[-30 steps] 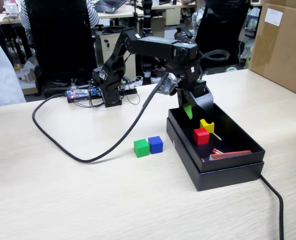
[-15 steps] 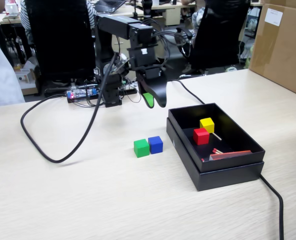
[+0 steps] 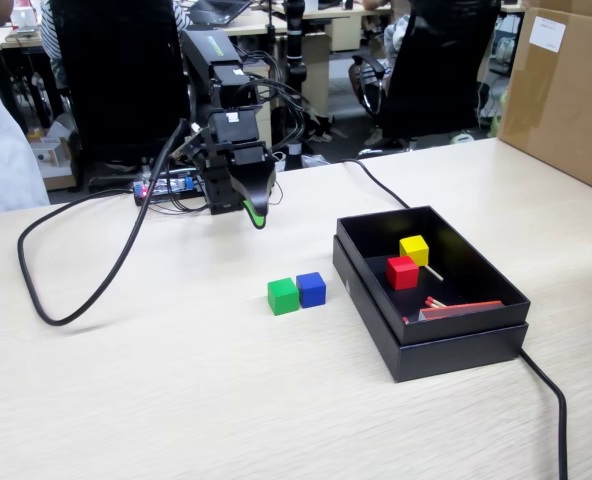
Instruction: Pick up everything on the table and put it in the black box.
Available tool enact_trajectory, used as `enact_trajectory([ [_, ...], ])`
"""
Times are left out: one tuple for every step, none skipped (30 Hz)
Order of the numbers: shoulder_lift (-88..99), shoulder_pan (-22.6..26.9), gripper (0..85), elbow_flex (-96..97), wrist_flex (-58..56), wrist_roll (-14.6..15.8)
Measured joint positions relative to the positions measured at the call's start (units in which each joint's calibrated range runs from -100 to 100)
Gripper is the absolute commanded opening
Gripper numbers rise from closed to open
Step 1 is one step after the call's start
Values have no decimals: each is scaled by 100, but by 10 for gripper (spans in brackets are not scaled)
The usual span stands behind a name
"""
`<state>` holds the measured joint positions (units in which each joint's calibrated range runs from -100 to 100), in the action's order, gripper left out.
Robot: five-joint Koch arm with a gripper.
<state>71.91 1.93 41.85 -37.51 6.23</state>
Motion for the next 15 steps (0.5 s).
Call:
enact_trajectory([
  [-26, -5, 477, -9, 0, -15],
  [-168, -5, 477, -9, 0, -29],
  [-544, -20, 477, -219, -8, -39],
  [-570, -20, 477, -246, -8, -39],
  [-854, -29, 477, -566, -46, -39],
  [-1152, -39, 477, -931, -170, -44],
  [-1411, -49, 477, -1196, -294, -68],
  [-1799, -59, 477, -1561, -503, -93],
  [-2680, -88, 477, -2163, -859, -215],
  [-2693, -88, 477, -2182, -867, -220],
  [-2939, -98, 477, -2273, -976, -249],
  [-3249, -103, 477, -2465, -1014, -313],
  [-3560, -107, 477, -2647, -1014, -381],
  [-3806, -112, 476, -2702, -1014, -425],
  [-4026, -112, 476, -2720, -1014, -474],
])
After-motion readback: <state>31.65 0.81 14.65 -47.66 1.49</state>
